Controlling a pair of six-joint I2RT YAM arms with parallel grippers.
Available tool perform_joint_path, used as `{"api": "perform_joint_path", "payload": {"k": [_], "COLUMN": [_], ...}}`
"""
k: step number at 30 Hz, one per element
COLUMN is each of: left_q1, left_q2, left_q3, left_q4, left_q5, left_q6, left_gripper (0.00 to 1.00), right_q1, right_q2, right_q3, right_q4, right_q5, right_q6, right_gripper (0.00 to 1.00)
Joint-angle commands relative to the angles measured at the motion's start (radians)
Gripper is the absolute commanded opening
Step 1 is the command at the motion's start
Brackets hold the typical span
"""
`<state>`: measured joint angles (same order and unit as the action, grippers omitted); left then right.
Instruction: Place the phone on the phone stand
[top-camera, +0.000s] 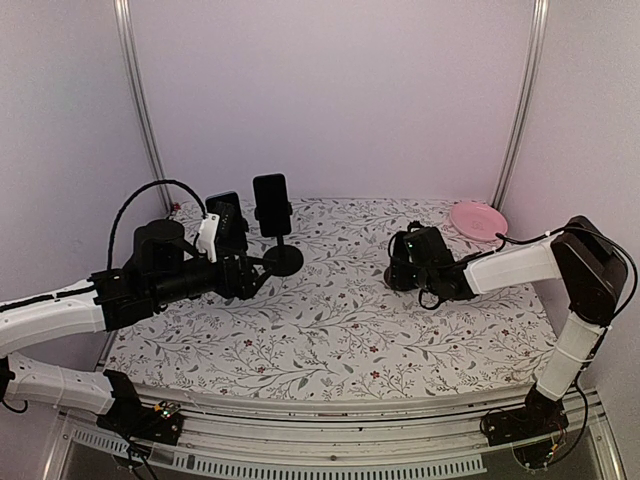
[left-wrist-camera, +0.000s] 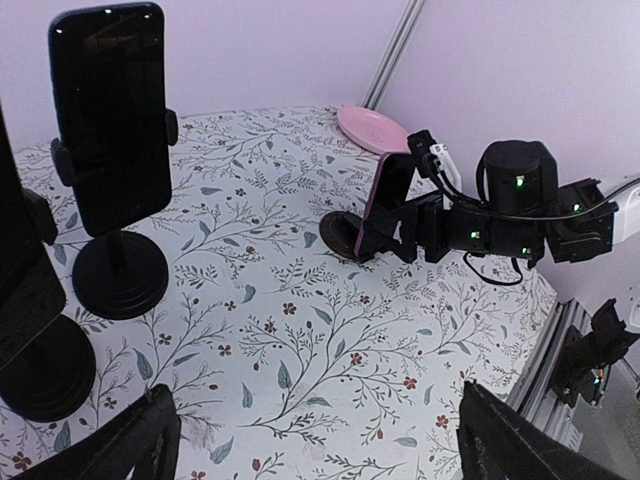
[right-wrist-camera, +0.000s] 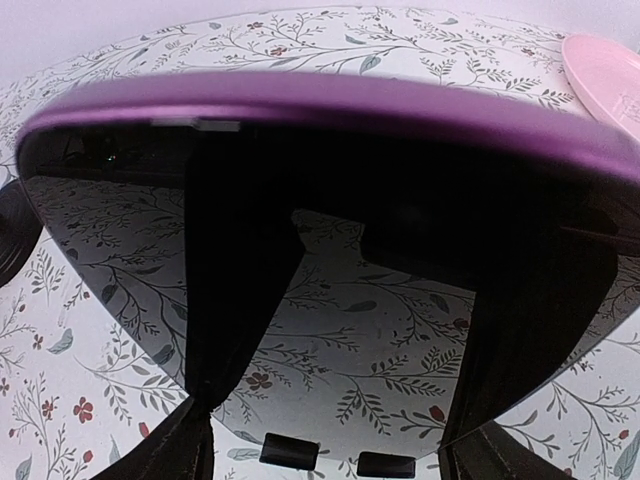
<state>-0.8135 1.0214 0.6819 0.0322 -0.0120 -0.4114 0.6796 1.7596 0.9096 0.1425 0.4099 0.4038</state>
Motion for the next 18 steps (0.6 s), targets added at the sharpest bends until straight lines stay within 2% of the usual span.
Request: {"api": "perform_joint_path", "payload": {"k": [1, 18], "left_q1": [-0.012, -0.012], "left_q2": [-0.002, 0.013], "left_q3": [0.025, 0.033], "left_q4": [0.018, 0.025], "left_q5": [-0.002, 0.003], "left_q6": [0.019, 0.018], "left_gripper": [0.97, 0.97], "right_q1": [0.007, 0.032], "right_q2": [0.016, 0.026], "right_q3": [0.023, 0.044], "right_q4": [0.007, -0.032], "right_q5": [0.008, 0.076], "right_q6": [-0.027, -0.074], "right_gripper": [0.74, 0.81]}}
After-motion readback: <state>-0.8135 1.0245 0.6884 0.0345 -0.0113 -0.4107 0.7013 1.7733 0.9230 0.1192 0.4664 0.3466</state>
